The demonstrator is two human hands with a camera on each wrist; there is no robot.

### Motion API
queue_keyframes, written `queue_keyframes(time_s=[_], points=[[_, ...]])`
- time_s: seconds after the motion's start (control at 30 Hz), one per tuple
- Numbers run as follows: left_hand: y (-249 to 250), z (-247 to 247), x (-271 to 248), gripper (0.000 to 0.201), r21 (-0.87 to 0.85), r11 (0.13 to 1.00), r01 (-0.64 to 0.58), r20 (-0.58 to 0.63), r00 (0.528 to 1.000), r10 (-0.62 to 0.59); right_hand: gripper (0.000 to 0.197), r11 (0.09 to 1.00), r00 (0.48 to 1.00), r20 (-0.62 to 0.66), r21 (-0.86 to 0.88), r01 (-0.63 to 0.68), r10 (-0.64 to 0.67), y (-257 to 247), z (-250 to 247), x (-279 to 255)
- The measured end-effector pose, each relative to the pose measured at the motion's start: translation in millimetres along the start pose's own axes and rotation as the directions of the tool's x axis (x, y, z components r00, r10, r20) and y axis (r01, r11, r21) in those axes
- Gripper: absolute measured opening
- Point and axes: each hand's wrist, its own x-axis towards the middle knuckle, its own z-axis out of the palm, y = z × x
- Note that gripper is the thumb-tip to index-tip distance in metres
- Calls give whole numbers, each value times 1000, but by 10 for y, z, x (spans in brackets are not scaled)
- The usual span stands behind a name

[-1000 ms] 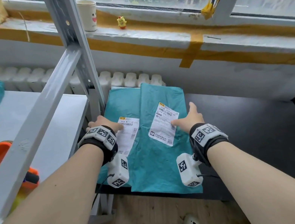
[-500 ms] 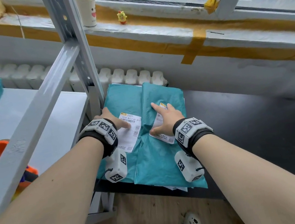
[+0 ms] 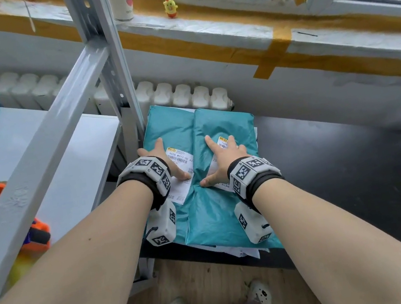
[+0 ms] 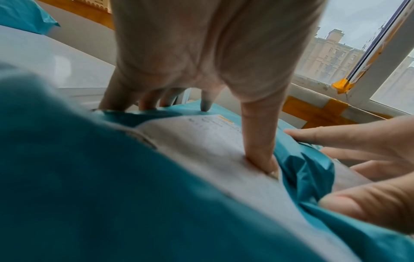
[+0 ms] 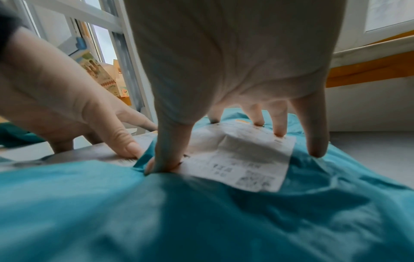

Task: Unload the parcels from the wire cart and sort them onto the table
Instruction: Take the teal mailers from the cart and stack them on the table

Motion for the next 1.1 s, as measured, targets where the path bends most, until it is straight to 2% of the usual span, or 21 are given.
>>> queue_keyframes(time_s=[0.2,0.5,0.6,0.73,0.87,1.1], points=[[-10,-64,-87,120,17,1000,-20,3,1000,20,116,999,1000,-5,41,-10,10,20,-39,-51],[214,-268,-277,93,51,977,-206,-118,971,210,115,992,998,-34,109,57,-54,101,-205,-191],[305,-323,-315,87,53,969,-240,-134,960,245,102,992,997,-68,114,54,-47,108,-295,-250],[468,-415,-446,78,96,952,-290,-143,943,302,70,995,990,-140,99,29,-15,175,-477,-357],[744,-478,-650,61,168,904,-393,-170,892,419,55,997,982,-189,71,-5,19,324,-713,-547],[1372,-378,-1130,55,282,773,-568,-158,768,621,49,990,944,-300,60,-127,139,826,-1008,-995]])
